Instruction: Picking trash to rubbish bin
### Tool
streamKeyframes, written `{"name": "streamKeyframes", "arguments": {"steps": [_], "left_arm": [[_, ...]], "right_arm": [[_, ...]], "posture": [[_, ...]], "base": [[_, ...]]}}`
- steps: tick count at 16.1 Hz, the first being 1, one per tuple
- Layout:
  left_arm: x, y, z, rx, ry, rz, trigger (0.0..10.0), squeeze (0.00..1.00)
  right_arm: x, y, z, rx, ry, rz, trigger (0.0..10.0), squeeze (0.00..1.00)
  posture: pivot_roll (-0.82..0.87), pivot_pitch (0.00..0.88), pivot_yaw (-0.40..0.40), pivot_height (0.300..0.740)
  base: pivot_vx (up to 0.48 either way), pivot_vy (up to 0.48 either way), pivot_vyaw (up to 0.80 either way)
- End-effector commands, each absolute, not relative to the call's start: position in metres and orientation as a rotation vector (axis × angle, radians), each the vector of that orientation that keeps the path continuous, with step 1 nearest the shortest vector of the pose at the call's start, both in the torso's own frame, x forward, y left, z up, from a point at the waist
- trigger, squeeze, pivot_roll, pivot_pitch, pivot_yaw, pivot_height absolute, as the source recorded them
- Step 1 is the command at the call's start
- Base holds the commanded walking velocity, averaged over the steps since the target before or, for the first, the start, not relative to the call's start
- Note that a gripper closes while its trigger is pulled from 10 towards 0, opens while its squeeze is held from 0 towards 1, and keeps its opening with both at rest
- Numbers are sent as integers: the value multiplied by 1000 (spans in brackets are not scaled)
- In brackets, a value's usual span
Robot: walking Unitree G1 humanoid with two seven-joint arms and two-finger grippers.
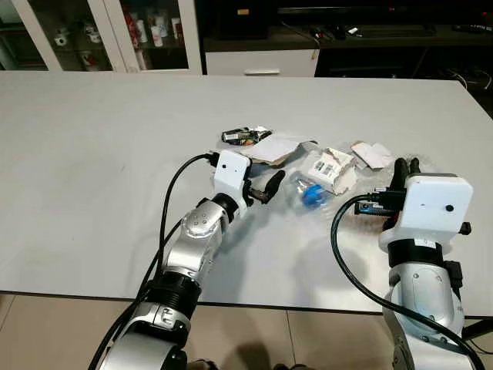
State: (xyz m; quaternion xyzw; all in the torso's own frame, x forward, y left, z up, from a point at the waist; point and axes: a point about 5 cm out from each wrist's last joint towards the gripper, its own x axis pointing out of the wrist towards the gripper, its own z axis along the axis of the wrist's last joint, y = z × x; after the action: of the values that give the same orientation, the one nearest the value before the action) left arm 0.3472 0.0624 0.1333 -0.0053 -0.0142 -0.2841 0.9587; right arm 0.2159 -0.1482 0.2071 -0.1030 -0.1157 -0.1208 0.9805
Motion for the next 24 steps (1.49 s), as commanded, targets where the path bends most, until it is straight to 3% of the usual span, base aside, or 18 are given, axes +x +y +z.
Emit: {"name": "streamKeyframes", "arguments": {"steps": [1,8,13,24], "left_arm": [[349,64,136,-18,-29,-564,10000,0],[349,62,135,9,-30,-579,10000,0],[348,60,135,8,-30,-584,10000,0],[350,63,138,8,-43,-568,10000,0]], "right_arm": [[217,-147,210,-206,-242,-239,10000,0],[217,-147,209,-209,-236,-237,10000,0],[217,-146,210,-216,-244,-227,10000,0],[217,-144,211,-228,-256,-218,10000,0]], "posture": [[7,113,16,740],[12,108,14,740],[5,107,12,740],[7,106,12,740]], "base": [[0,0,0],[0,0,-710],[0,0,0],[0,-316,0]]}}
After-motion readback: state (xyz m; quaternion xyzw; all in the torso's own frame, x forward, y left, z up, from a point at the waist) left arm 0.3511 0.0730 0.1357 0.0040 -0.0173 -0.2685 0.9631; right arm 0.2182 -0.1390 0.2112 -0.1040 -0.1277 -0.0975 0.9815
